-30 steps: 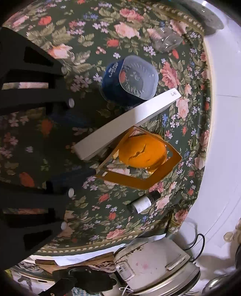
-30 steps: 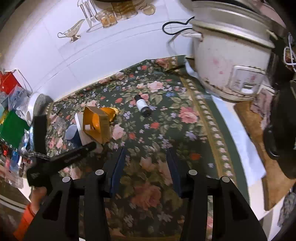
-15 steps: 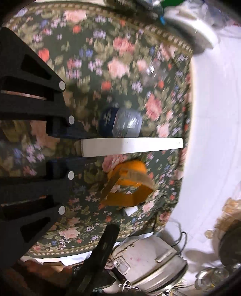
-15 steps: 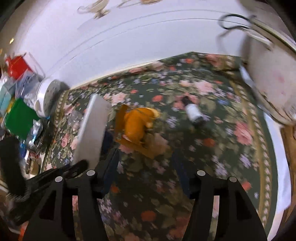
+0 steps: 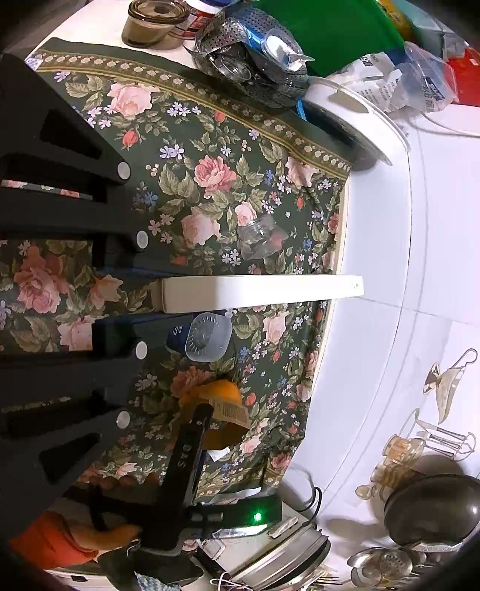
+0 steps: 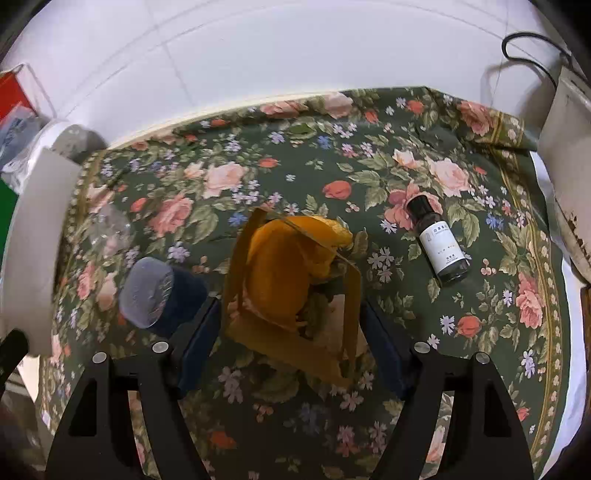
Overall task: Collect trash
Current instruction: 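Grasp the white plastic strip with the left tool while the right tool grasps the brown cardboard sleeve, then carry the white strip and cardboard sleeve down over the floor bin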
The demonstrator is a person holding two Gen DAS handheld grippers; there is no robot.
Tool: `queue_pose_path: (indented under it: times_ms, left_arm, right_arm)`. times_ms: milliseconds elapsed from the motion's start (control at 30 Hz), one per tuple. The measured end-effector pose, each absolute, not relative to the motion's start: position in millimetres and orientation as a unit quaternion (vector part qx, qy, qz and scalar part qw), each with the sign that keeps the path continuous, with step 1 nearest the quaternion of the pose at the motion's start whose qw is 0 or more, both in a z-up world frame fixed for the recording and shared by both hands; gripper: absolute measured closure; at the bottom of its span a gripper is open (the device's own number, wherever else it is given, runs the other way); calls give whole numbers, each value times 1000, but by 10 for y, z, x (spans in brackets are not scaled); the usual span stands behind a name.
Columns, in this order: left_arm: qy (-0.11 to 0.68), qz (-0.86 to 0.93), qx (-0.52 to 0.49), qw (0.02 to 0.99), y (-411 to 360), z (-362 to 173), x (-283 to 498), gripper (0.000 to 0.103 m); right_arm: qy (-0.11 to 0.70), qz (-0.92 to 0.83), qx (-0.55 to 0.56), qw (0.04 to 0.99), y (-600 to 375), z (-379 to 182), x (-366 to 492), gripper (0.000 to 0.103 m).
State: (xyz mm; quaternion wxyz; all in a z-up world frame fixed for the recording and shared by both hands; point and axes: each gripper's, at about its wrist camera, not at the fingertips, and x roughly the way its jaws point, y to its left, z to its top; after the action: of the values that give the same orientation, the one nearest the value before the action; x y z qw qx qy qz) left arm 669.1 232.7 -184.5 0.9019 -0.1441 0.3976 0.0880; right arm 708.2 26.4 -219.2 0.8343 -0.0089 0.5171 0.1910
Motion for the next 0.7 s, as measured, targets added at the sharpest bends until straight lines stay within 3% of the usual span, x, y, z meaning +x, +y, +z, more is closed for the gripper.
queue_pose_path:
  times_ms: [133,333,700]
  left_arm:
    - [399,83,-137,903,2311,-1855,6673,88]
    - [394,75,-124,907,2214,-1791,6633,88]
    - [368,57,-122,920,1688,-1490,6477,88]
  right_arm:
    - [525,193,29,828,179,-2292,7149,30]
    - [516,193,61,832,9,-2258,7059,39]
    - [469,212,42,857,-495,-1706,6572,39]
